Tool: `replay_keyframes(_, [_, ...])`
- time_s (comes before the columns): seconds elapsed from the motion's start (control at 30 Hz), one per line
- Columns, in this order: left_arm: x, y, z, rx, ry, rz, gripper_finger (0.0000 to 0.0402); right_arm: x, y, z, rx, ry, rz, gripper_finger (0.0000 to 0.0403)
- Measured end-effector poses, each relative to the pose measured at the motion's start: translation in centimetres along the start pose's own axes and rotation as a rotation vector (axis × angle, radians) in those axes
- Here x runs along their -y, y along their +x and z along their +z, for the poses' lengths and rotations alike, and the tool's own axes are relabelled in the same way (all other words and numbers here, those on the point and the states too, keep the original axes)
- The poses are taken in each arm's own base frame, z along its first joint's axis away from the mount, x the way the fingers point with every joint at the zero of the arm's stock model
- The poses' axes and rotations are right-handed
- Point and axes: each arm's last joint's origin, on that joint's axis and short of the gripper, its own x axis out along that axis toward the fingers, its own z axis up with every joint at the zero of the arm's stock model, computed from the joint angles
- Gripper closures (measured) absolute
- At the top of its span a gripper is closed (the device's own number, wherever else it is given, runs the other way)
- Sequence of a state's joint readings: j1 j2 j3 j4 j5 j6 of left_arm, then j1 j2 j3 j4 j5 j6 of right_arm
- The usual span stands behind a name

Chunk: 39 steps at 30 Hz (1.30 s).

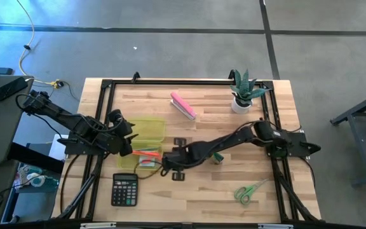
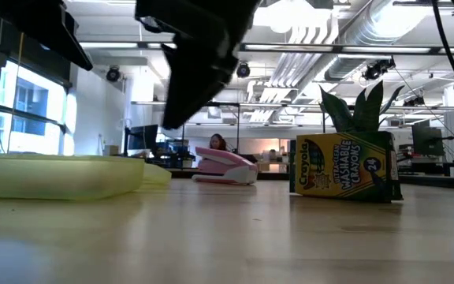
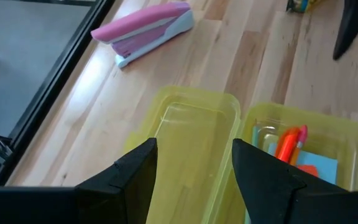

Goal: Pack school essentials
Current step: Put the green scissors into the yellow supply box

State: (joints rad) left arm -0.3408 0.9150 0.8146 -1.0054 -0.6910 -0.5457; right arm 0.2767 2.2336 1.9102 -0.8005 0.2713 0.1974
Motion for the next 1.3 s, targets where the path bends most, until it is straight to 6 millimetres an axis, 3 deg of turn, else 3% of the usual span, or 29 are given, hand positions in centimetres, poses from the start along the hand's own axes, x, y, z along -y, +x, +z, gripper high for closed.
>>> replay_keyframes(0.33, [0.0, 0.0, 0.0, 0.001, 0.006, 0.001, 0.0206, -2.2, -1.4, -2.8, -0.167, -0.092, -0.181, 0.0266])
replay_keyframes(0.57, [0.0, 0.0, 0.1, 0.007, 0.038, -0.003, 0.0206, -2.3, -3.7, -3.8, -0.181, -0.107, -0.263, 0.0287])
replay_keyframes(1.03, [0.1, 0.0, 0.1, 0.01, 0.05, -0.005, 0.0206, -2.5, -10.3, -11.1, -0.145, 0.122, -0.173, 0.0309])
replay_keyframes(1.3, [0.1, 0.0, 0.1, 0.008, 0.03, -0.009, 0.0206, -3.3, -11.5, -15.4, -0.226, 0.2, -0.126, 0.0304])
